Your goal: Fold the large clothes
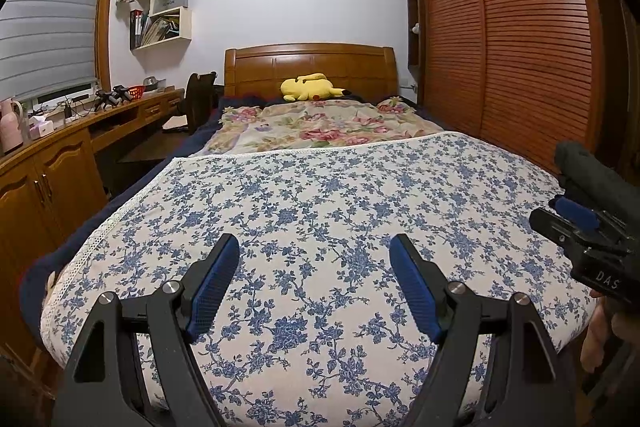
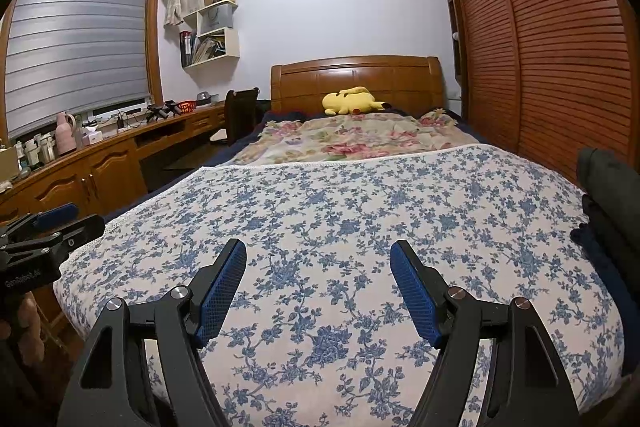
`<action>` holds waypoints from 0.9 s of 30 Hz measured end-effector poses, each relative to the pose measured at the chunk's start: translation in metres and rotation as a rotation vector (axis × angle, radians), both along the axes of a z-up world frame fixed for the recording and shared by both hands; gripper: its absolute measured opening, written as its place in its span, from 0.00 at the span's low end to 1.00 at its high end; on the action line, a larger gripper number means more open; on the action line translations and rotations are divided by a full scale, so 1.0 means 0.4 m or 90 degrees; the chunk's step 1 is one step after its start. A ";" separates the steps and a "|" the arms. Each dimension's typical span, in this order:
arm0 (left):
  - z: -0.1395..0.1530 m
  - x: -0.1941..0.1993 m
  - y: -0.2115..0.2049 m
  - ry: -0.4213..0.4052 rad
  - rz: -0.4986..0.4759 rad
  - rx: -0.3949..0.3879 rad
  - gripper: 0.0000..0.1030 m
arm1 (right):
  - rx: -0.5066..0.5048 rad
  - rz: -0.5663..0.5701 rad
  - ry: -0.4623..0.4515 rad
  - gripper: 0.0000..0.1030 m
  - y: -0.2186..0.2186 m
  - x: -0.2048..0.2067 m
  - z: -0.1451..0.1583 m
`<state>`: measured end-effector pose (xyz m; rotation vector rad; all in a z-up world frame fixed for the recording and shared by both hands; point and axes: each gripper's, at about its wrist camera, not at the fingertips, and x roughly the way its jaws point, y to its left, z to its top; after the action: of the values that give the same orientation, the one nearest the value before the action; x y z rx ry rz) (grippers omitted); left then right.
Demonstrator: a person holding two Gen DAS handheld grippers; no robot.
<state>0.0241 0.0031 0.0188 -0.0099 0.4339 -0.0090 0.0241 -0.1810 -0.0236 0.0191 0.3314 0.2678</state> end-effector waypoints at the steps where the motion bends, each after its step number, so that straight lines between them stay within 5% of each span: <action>1: 0.000 0.000 0.000 0.000 0.000 0.001 0.76 | 0.000 0.001 0.000 0.74 -0.003 0.000 -0.001; 27: -0.001 0.001 -0.001 0.002 0.001 0.000 0.76 | 0.007 0.001 0.000 0.74 -0.011 -0.003 0.000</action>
<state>0.0244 0.0029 0.0182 -0.0100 0.4365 -0.0072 0.0230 -0.1853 -0.0235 0.0292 0.3307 0.2717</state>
